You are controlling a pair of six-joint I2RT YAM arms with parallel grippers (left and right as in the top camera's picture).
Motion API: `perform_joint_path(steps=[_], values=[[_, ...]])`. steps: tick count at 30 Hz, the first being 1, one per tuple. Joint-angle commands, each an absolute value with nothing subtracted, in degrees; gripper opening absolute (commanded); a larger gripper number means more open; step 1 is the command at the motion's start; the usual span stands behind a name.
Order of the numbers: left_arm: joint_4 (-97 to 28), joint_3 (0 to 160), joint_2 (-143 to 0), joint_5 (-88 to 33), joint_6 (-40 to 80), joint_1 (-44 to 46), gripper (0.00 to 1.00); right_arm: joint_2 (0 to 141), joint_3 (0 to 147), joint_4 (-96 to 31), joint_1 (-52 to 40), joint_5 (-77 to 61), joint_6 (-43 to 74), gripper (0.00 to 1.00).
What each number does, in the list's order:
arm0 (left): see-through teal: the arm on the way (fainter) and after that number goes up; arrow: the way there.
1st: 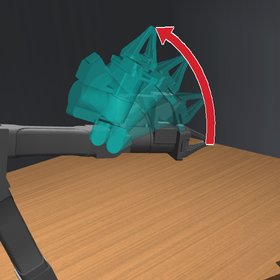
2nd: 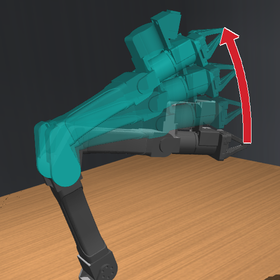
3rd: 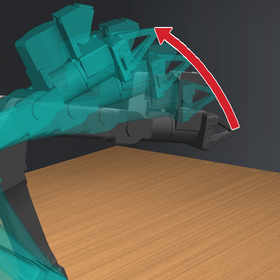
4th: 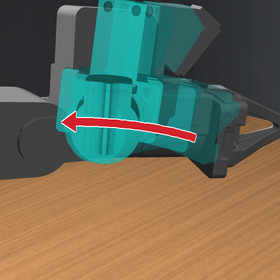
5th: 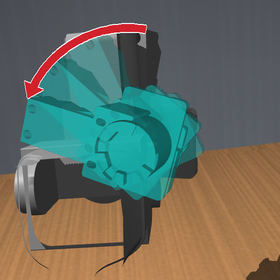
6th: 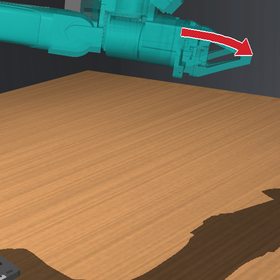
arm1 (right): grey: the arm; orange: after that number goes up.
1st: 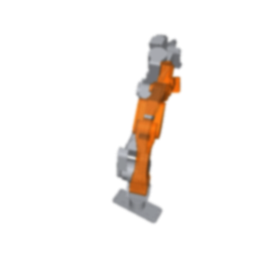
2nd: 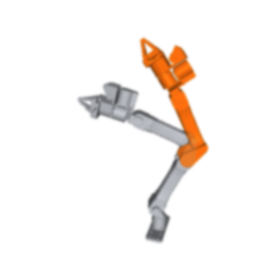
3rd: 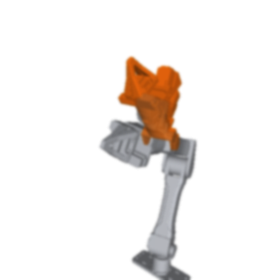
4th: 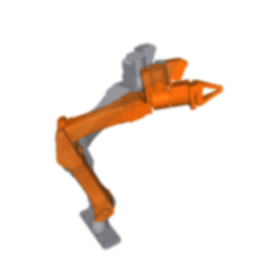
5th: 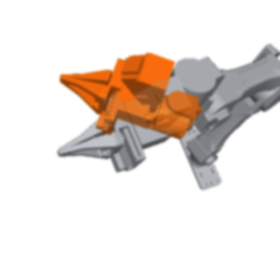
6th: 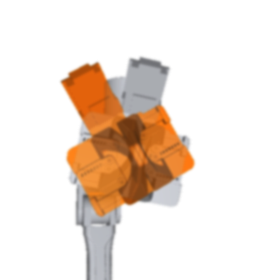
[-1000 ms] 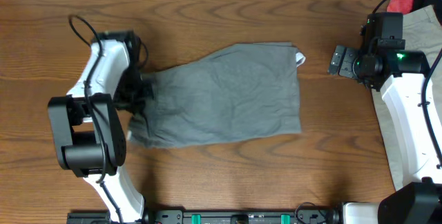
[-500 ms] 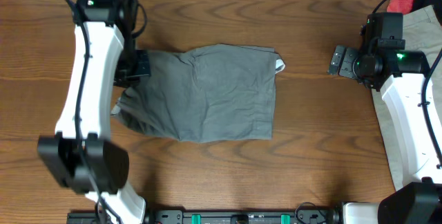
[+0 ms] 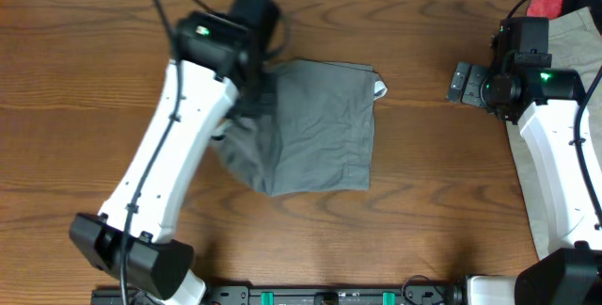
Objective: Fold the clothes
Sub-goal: 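Lift the left side with the left gripper and fold it rightward, then carry the folded edge over with the left gripper and press it down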
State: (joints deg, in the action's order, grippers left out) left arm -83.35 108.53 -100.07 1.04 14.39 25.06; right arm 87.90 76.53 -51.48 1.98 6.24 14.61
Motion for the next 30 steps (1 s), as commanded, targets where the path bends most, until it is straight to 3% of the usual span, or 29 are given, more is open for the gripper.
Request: perform_joint_path(steps=[1, 12, 27, 29, 30], values=[[-80.29, 108.07, -99.98, 0.21, 18.33, 29.47, 0.06, 88.03, 77.03, -51.44, 1.87, 6.85, 14.72, 0.99], [-70.85, 105.43, -105.36, 0.21, 20.71, 37.65, 0.06, 88.03, 77.03, -51.44, 1.87, 6.85, 14.74, 0.99], [-64.2, 105.43, -117.47, -0.03, 23.51, 40.47, 0.06, 88.03, 77.03, -51.44, 1.87, 6.85, 14.74, 0.99], [-63.72, 105.43, -118.3, -0.05, 23.51, 40.49, 0.08, 88.03, 77.03, -51.44, 1.87, 6.85, 14.74, 0.99], [-63.7, 105.43, -118.52, -0.25, 23.49, 40.49, 0.17, 88.03, 77.03, -51.44, 1.87, 6.85, 14.72, 0.99]])
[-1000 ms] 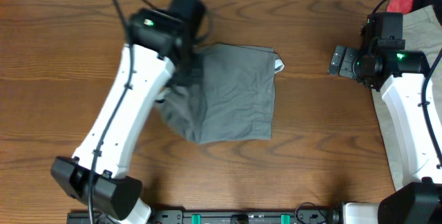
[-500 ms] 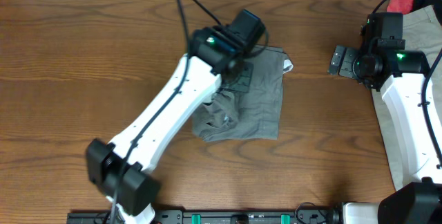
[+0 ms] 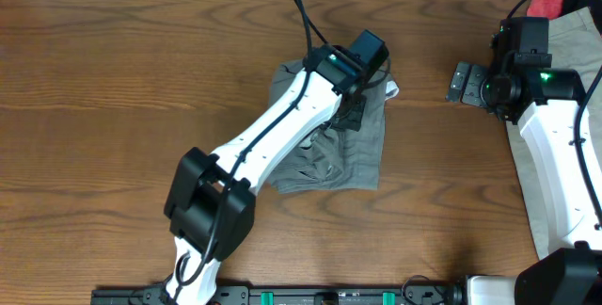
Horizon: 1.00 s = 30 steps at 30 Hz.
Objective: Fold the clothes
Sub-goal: 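Carry the folded edge over with the left gripper and press it down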
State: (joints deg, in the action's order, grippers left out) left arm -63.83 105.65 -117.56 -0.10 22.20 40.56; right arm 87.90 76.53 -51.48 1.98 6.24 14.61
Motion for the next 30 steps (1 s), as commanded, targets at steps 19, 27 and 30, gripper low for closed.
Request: perform_joint_path(steps=[19, 27, 30], values=[[-66.35, 105.67, -108.33, -0.86, 22.98, 40.42, 0.95, 88.03, 77.03, -51.44, 1.87, 6.85, 14.74, 0.99], [-68.31, 105.3, -106.69, -0.86, 22.57, 40.42, 0.96, 88.03, 77.03, -51.44, 1.87, 6.85, 14.72, 0.99], [-68.14, 104.18, -108.14, -0.86, 22.59, 40.42, 0.95, 88.03, 77.03, -51.44, 1.87, 6.85, 14.74, 0.99]])
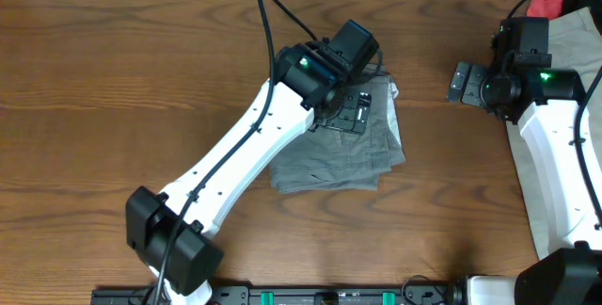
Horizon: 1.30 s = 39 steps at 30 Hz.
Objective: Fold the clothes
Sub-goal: 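Carry the folded edge over with the left gripper and press it down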
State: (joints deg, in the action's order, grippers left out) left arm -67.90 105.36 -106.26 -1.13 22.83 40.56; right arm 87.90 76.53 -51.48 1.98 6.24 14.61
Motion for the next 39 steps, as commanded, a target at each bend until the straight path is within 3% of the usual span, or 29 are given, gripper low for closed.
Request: perform_joint_path(steps=[1, 7, 9, 14, 21, 39], values=[[-68.01, 103.7, -108.64, -0.89, 22.61, 40.42, 0.95, 88.03, 77.03, -51.44, 1.87, 6.85, 14.74, 0.99], [-62.81, 99.61, -112.31, -5.32, 22.55, 40.47, 0.84, 88.03, 77.03, -51.44, 1.87, 6.85, 14.74, 0.99], [-59.64, 97.93, -113.23, -7.68, 22.39, 40.49, 0.75, 88.03, 77.03, -51.44, 1.87, 6.85, 14.72, 0.99], [-52.03, 94.85, -115.7, -12.16, 21.5, 40.71, 0.4, 88.03, 77.03, -51.44, 1.87, 6.85, 14.74, 0.99], [-47.66, 93.69, -119.63, -14.9, 21.47, 42.94, 0.09, 88.03, 77.03, -51.44, 1.87, 6.85, 14.74, 0.99], [-42.61, 93.6, -128.31, -16.05, 24.29, 47.59, 0.07, 88.03, 77.03, -51.44, 1.87, 6.85, 14.72, 0.99]])
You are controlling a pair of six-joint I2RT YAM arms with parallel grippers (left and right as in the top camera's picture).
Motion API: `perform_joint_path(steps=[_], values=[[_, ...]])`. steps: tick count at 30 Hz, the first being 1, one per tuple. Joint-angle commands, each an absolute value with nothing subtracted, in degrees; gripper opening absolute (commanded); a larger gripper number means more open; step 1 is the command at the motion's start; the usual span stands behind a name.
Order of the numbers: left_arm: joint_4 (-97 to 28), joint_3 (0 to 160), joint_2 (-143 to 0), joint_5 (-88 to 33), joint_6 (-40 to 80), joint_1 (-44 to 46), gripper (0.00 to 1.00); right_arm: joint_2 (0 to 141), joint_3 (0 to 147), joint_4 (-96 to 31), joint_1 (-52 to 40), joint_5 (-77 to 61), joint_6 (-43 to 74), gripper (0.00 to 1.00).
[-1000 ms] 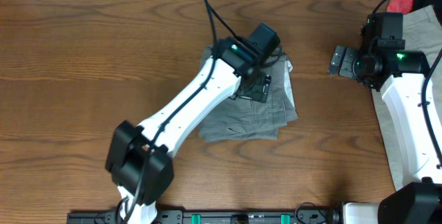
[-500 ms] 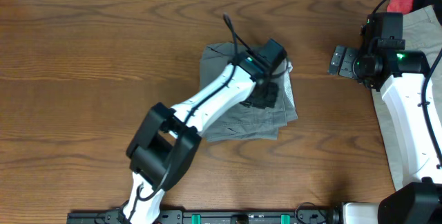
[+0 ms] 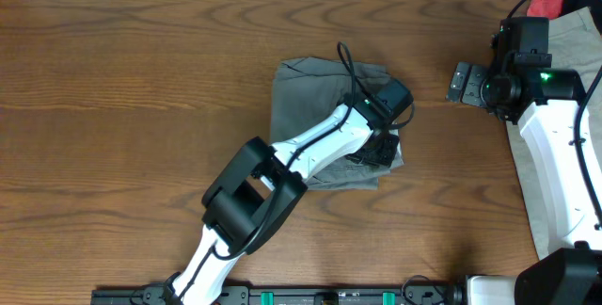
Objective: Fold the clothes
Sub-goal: 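Carry the folded edge over with the left gripper and press it down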
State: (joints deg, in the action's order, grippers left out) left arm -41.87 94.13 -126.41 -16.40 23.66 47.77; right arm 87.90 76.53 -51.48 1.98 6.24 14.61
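A grey garment (image 3: 315,98) lies folded into a narrow upright rectangle in the middle of the table, with its layers bunched along the right edge. My left gripper (image 3: 379,148) is down on the garment's lower right part, and its arm lies diagonally across the lower half of the cloth. The dark fingers merge with the cloth, so their state is unclear. My right gripper (image 3: 461,83) hovers over bare wood to the right of the garment, holding nothing; this view does not show whether its jaws are open or shut.
At the far right, under the right arm, lie a beige cloth (image 3: 588,37) and a red object (image 3: 546,5). Wooden tabletop (image 3: 113,107) surrounds the garment. A rail with green fittings (image 3: 329,296) runs along the front edge.
My left gripper has moved from the garment's upper middle to its lower right edge. The garment keeps its narrow folded shape. The right arm has not moved.
First my left gripper was at the left edge of the wider grey garment. Then it was over the right half with cloth bunched beneath it. After that the garment lay folded narrower, with the gripper above its top. Now the gripper rests at the lower right.
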Motion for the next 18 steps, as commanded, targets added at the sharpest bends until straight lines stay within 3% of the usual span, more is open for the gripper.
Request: perform_joint_path(steps=[1, 11, 18], values=[[-43.05, 93.62, -128.2, -16.1, 24.32, 47.59, 0.07, 88.03, 77.03, -51.44, 1.87, 6.85, 14.74, 0.99], [-45.19, 95.48, -116.86, -12.88, 20.62, 46.17, 0.07, 88.03, 77.03, -51.44, 1.85, 6.85, 14.74, 0.99], [-36.51, 95.48, -113.8, -5.34, 20.64, 42.81, 0.08, 88.03, 77.03, -51.44, 1.87, 6.85, 14.74, 0.99]])
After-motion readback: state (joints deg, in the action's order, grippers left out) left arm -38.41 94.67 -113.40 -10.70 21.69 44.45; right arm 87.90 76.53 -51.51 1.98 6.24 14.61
